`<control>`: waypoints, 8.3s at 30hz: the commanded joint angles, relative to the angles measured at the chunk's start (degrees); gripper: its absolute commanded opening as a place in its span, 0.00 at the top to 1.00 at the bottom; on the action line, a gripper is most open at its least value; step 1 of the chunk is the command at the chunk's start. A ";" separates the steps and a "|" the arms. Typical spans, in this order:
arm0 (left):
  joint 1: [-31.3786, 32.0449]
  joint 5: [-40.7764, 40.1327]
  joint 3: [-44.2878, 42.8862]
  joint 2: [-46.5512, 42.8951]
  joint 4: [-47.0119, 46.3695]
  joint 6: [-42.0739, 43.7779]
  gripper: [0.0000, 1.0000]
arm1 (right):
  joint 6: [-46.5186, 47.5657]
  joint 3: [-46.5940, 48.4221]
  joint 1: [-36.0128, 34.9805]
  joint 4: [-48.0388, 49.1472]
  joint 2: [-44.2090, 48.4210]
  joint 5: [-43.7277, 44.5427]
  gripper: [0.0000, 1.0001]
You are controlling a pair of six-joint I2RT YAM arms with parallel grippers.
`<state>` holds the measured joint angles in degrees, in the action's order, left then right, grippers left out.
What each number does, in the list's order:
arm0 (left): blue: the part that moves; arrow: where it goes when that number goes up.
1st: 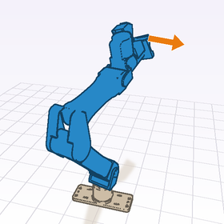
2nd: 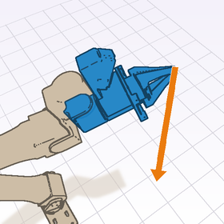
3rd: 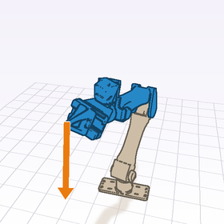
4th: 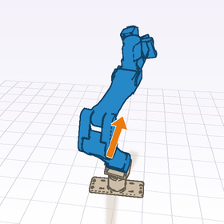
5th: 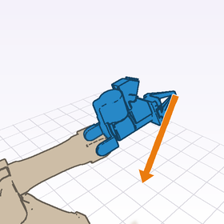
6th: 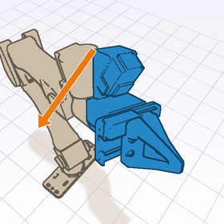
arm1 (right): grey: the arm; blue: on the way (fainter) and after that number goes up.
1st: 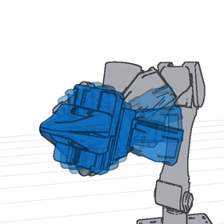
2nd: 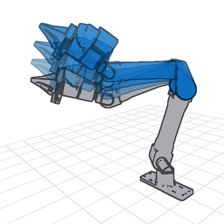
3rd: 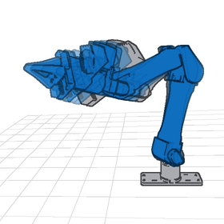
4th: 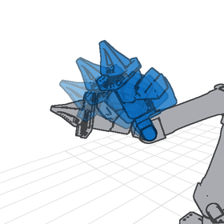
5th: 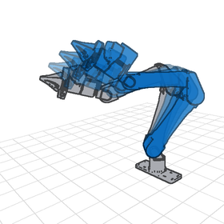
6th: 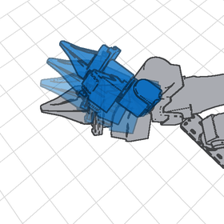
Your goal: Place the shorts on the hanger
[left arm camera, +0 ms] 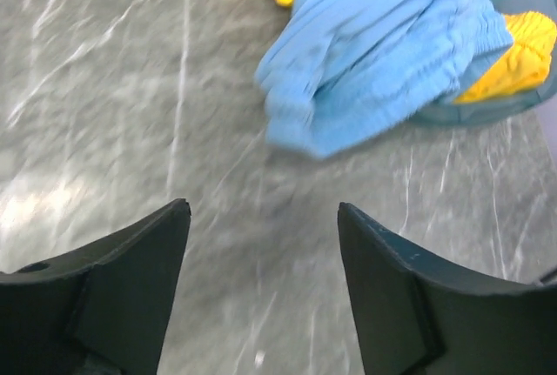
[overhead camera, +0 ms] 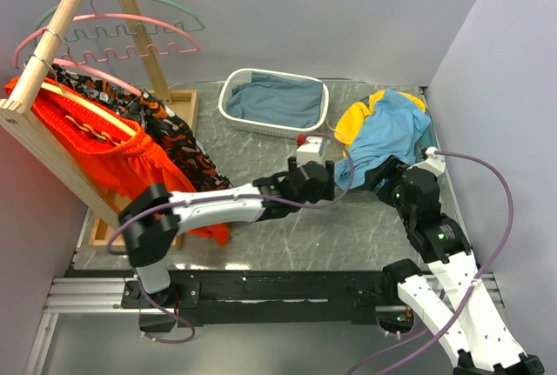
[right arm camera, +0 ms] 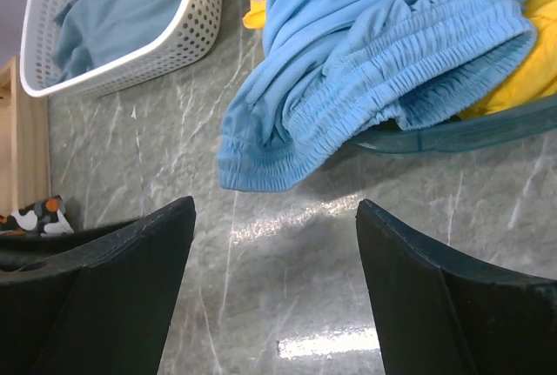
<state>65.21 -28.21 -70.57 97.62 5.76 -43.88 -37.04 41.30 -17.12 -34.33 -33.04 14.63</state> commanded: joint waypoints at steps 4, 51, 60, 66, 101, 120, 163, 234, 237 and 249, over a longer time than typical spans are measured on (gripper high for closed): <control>-3.24 1.66 -13.00 10.65 -4.79 5.91 0.34 | -0.23 1.59 -0.28 -0.65 0.17 5.04 0.18; -7.90 16.43 -18.20 9.09 -3.56 7.05 0.99 | -5.50 0.18 34.18 28.79 -37.81 -15.43 0.72; -7.91 13.98 -21.80 2.41 -1.72 10.74 0.99 | -3.13 10.27 34.18 21.15 -28.32 -18.05 1.00; -7.91 11.86 -23.65 -4.71 -2.07 13.38 0.99 | -1.81 21.70 33.83 15.79 -21.46 -23.68 1.00; -9.22 -0.81 -1.09 -21.34 6.20 -1.03 0.96 | 3.02 19.90 15.10 5.05 -24.00 -23.26 1.00; -9.31 4.05 20.64 -25.28 1.09 -3.75 0.23 | 19.27 29.17 -1.33 23.78 -30.40 -32.20 0.37; -29.88 -28.40 -56.53 6.98 21.22 6.26 0.35 | 7.77 4.75 -3.27 29.85 -34.46 -37.92 0.40; -48.86 -19.08 -58.98 12.68 12.62 -0.16 0.55 | 8.65 6.95 -3.44 27.56 -41.93 -41.70 0.41; -48.95 -19.25 -59.07 13.47 11.38 0.72 0.64 | 8.74 7.22 -3.35 27.47 -42.02 -41.62 0.41; -48.95 -17.15 -53.10 8.73 7.43 2.39 0.87 | 8.82 7.92 -3.35 27.12 -42.46 -41.26 0.41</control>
<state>16.56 -47.33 -125.08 110.59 16.71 -43.99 -29.02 46.22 -20.49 -7.79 -75.16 -26.96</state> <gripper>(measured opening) 0.159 0.592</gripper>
